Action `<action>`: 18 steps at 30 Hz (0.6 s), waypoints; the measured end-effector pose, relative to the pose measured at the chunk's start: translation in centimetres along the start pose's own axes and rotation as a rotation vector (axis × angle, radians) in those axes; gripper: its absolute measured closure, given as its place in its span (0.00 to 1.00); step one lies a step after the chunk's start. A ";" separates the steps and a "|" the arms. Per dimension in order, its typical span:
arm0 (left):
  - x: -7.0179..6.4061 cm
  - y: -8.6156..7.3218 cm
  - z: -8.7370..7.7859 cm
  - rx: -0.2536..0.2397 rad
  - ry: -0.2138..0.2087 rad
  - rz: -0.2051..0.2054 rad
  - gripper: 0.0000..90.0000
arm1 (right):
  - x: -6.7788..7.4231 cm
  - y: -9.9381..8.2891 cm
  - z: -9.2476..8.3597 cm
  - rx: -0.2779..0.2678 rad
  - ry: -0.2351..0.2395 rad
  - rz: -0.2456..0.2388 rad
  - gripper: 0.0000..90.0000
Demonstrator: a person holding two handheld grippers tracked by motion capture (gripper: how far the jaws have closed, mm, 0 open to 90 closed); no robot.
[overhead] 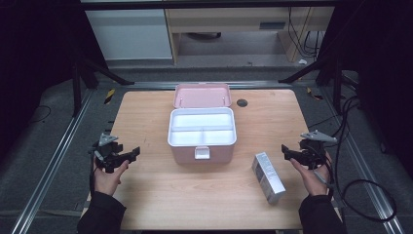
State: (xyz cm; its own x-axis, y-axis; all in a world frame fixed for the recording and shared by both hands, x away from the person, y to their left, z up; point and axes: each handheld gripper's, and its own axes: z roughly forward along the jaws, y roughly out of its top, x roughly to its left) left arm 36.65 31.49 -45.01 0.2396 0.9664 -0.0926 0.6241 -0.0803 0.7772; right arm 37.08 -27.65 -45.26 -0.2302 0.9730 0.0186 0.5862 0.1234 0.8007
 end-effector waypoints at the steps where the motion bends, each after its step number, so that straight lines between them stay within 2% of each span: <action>1: -0.2 0.1 -0.1 -0.004 -0.001 0.009 0.31 | 0.0 0.0 0.0 0.000 0.000 0.000 0.26; 3: -0.7 0.2 -0.3 -0.008 -0.009 0.029 0.31 | 0.1 0.5 -0.7 -0.021 0.018 0.012 0.27; 4: -1.0 0.1 -0.4 -0.007 -0.012 0.042 0.32 | 0.4 1.0 -1.4 -0.039 0.019 0.000 0.28; 7: -1.1 0.2 -0.4 -0.007 -0.013 0.043 0.32 | 0.9 1.5 -1.9 -0.038 0.026 -0.016 0.29; 10: -1.3 0.6 -0.7 -0.013 -0.022 0.053 0.32 | 2.2 2.5 -2.9 -0.030 0.042 -0.046 0.29; 11: -1.3 0.7 -0.8 -0.021 -0.027 0.054 0.32 | 2.2 2.5 -2.9 -0.030 0.042 -0.046 0.29; 12: -1.2 0.8 -1.0 -0.022 -0.030 0.051 0.33 | 2.7 2.9 -3.4 -0.022 0.064 -0.049 0.30; 14: -1.2 0.8 -1.0 -0.019 -0.025 0.048 0.33 | 2.9 3.0 -3.5 -0.016 0.067 -0.053 0.30; 16: -1.1 0.8 -1.1 -0.011 -0.022 0.042 0.33 | 3.3 3.1 -3.7 0.006 0.086 -0.058 0.31; 18: -1.1 1.0 -1.3 0.002 -0.013 0.060 0.34 | 4.0 3.0 -4.0 0.033 0.110 -0.078 0.33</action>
State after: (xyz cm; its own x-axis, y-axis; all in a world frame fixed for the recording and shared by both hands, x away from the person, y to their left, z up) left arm 36.01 30.64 -43.31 0.2861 0.9567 -0.0538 0.6095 -0.1384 0.7806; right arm 34.84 -24.15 -40.43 -0.3584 0.9332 0.0240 0.5882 0.2058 0.7821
